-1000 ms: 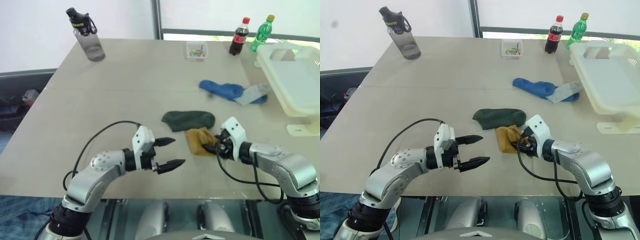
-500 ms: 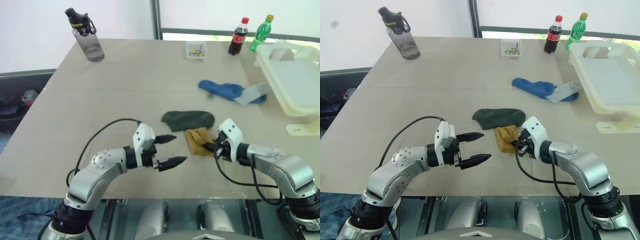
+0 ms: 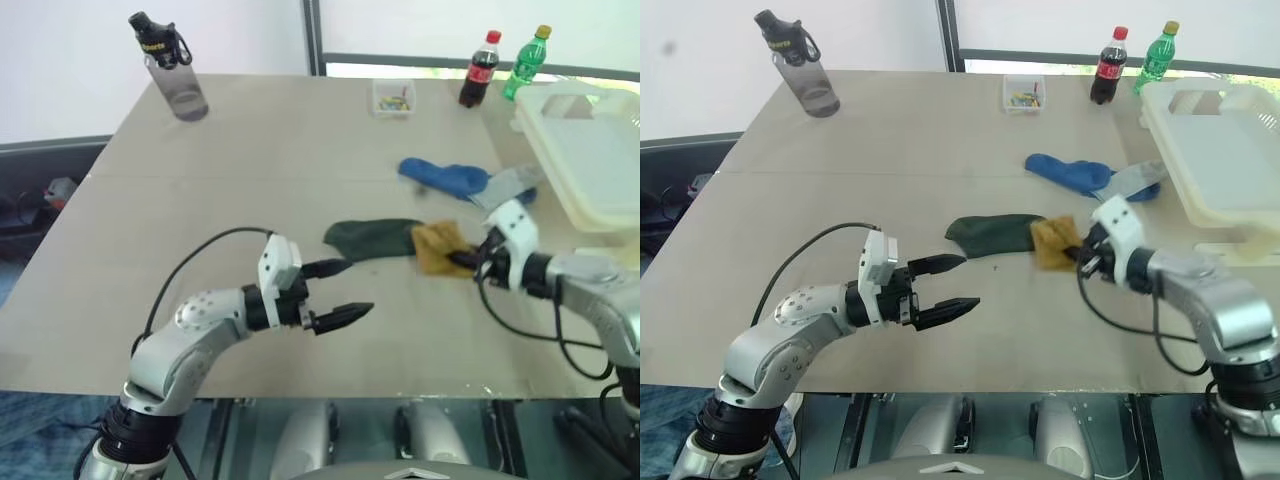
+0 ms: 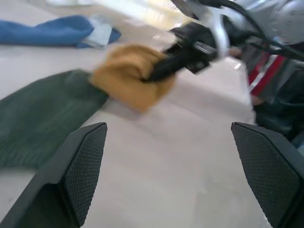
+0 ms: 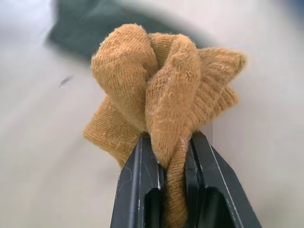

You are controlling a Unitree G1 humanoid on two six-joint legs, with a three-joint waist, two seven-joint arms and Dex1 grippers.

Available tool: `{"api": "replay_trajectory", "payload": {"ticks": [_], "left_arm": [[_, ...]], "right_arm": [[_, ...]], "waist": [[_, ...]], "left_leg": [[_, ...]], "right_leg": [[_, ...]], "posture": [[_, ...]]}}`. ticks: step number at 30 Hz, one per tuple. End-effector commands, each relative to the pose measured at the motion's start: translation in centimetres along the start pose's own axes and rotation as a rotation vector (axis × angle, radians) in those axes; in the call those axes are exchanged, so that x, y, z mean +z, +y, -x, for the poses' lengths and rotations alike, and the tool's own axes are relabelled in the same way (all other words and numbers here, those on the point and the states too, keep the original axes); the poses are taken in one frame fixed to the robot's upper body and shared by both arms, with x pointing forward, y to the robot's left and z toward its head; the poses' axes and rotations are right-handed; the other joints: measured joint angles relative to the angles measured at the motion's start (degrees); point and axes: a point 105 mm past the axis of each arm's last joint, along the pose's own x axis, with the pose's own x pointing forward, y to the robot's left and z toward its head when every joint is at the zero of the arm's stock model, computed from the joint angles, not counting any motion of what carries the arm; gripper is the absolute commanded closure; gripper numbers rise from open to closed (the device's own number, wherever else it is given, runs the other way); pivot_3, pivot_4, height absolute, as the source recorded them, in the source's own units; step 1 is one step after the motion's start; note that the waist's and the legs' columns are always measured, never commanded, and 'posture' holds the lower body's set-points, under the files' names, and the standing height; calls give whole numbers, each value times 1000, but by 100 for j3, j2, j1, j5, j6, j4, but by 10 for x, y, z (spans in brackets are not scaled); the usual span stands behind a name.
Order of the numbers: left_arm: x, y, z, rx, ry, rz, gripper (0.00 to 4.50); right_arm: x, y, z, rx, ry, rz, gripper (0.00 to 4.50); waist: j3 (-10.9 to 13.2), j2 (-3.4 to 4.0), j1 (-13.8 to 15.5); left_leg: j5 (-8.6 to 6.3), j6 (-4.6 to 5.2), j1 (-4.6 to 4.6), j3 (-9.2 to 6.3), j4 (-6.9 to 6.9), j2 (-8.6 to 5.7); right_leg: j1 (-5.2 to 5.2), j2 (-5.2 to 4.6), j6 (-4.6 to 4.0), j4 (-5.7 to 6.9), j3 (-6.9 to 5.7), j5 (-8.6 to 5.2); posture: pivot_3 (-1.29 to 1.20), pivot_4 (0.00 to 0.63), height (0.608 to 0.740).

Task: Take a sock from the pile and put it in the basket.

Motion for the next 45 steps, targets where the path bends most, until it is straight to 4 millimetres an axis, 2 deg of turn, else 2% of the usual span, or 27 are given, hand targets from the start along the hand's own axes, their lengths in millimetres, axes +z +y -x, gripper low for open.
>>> {"api": "replay_trajectory", "payload": {"ticks": [1, 5, 10, 13, 17, 22, 23, 25, 26, 28, 29, 30, 32, 36, 38, 40, 42, 44, 45], "left_arm": [[30, 1, 0, 5, -83, -86, 0], [51, 4, -3, -3, -157, -106, 0], [67, 7, -7, -11, -196, -142, 0], [75, 11, -6, 1, -229, -133, 0], [74, 12, -7, 1, -220, -134, 0], [73, 15, -7, 10, -211, -140, 0], [74, 16, -7, 13, -210, -142, 0], [74, 14, -7, 9, -216, -135, 0], [73, 14, -7, 8, -213, -132, 0], [71, 13, -7, 7, -204, -132, 0], [70, 13, -8, 5, -202, -131, 0], [70, 12, -8, 5, -201, -131, 0], [69, 12, -9, 4, -197, -130, 0], [67, 10, -8, 5, -192, -122, 0], [66, 9, -6, 10, -187, -121, 0], [66, 9, -4, 18, -179, -124, 0], [65, 10, 0, 37, -174, -128, 0], [65, 9, 3, 46, -174, -129, 0], [65, 8, 5, 55, -177, -127, 0]], "right_arm": [[37, -25, 20, -81, -102, 71, 4459], [52, -54, 35, -170, -117, 94, 4459], [63, -102, 58, -316, -120, 105, 4459], [69, -152, 80, -486, -120, 83, 4459], [64, -197, 93, -653, -106, 41, 4459], [43, -224, 99, -795, -53, 15, 4459], [41, -226, 99, -817, -55, 11, 4459], [37, -230, 99, -856, -57, 5, 3559], [34, -230, 97, -865, -53, 2, 3289], [28, -232, 96, -890, -27, 29, 2164], [26, -233, 96, -909, -2, 60, 1970], [25, -233, 97, -925, 29, 109, 1383], [23, -233, 97, -925, 80, 177, 486], [29, -235, 102, -944, 140, 336, 486], [43, -234, 105, -963, 126, 444, 486], [65, -226, 94, -910, 11, 475, 486], [87, -195, 59, -682, -187, 462, 486], [92, -164, 37, -482, -297, 448, 486], [84, -142, 25, -368, -327, 409, 486]], "waist": [[2, 0, 5], [5, -2, 18], [10, -5, 12], [15, -5, 1], [15, -6, -29], [15, -6, -108], [16, -5, -126], [16, -5, -134], [16, -4, -137], [16, -4, -138], [16, -4, -138], [16, -4, -138], [17, -3, -140], [17, -2, -142], [17, -2, -144], [17, -2, -144], [18, -1, -159], [16, -3, -235], [17, -3, -241]], "left_leg": [[0, 0, 0, 1, 0, 1], [1, -1, -5, 2, -1, 4], [5, -8, -7, 26, 7, -10], [7, -10, -8, 46, 8, -10], [9, -13, -6, 64, 4, 2], [10, -15, -11, 76, -4, 3], [10, -15, -15, 75, -3, 4], [10, -16, -17, 82, -3, 4], [10, -16, -17, 82, -3, 4], [11, -17, -16, 82, -3, 6], [11, -18, -16, 82, -3, 6], [11, -19, -14, 83, -2, 7], [13, -21, -13, 83, 2, 7], [15, -25, -9, 83, 6, 7], [17, -28, -8, 83, 6, 7], [17, -29, -8, 82, 6, 7], [17, -29, -8, 83, 6, 7], [17, -30, 0, 86, 5, 19], [17, -31, 1, 81, 10, 28]], "right_leg": [[-3, 2, 0, 4, 0, 0], [-1, 5, -1, -7, -1, 0], [-5, -5, 2, -9, 6, 1], [-16, -4, 4, -4, 18, 2], [-28, 5, 4, -2, 30, 1], [-37, 3, 3, -7, 37, 1], [-38, 3, 4, -8, 37, 1], [-44, 1, 4, -7, 43, 2], [-44, 1, 4, -6, 43, 2], [-44, 2, 4, -4, 43, 2], [-44, 2, 4, -3, 43, 2], [-44, 3, 4, 0, 43, 2], [-44, 3, 4, 6, 44, 2], [-43, 3, 5, 14, 45, 2], [-44, 3, 5, 17, 46, 2], [-44, 3, 4, 17, 45, 2], [-44, 3, 5, 16, 47, 2], [-40, 8, 6, 16, 54, 3], [-36, 15, 6, 18, 50, 3]], "posture": [[0, 150, 740], [0, 150, 740], [0, 150, 740], [0, 150, 740], [0, 150, 740], [0, 150, 740], [0, 150, 740], [0, 150, 740], [0, 150, 740], [0, 150, 740], [0, 150, 740], [0, 150, 740], [0, 150, 740], [0, 150, 740], [0, 150, 740], [0, 150, 740], [0, 150, 740], [0, 150, 740], [0, 150, 740]]}}
